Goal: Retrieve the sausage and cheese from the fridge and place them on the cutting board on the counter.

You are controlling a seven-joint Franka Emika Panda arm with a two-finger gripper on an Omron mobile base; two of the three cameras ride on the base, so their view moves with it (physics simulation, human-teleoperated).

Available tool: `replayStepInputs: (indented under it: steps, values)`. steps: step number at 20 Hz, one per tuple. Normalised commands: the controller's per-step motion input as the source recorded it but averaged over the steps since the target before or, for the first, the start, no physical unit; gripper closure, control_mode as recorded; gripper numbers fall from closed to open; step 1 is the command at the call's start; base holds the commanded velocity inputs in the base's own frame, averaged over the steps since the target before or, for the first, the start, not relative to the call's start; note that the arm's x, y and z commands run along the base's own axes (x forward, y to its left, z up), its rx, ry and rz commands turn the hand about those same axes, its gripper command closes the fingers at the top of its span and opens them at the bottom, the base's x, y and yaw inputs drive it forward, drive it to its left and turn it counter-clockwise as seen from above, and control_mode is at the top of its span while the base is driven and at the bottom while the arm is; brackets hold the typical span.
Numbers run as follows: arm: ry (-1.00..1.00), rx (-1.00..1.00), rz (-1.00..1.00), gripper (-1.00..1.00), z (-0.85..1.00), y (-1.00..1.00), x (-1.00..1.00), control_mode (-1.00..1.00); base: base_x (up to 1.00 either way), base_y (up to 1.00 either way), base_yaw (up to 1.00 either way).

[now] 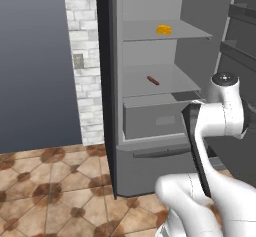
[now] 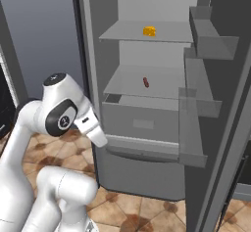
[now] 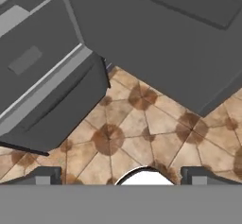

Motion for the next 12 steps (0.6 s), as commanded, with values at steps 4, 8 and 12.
replayStepInputs:
  steps: [4, 8, 12]
  values:
    - [0.02, -0.1, 0.43, -1.0, -0.04, 0.31, 0.09, -1.0, 0.0, 0.0, 0.0]
    - [-0.09, -0.01, 0.43, -1.0, -0.12, 0.29, -0.11, -1.0, 0.0, 0.0, 0.0]
    - [-0.08, 0.0, 0.17, -1.0, -0.09, 0.24, -0.04, -1.0, 0.0, 0.0, 0.0]
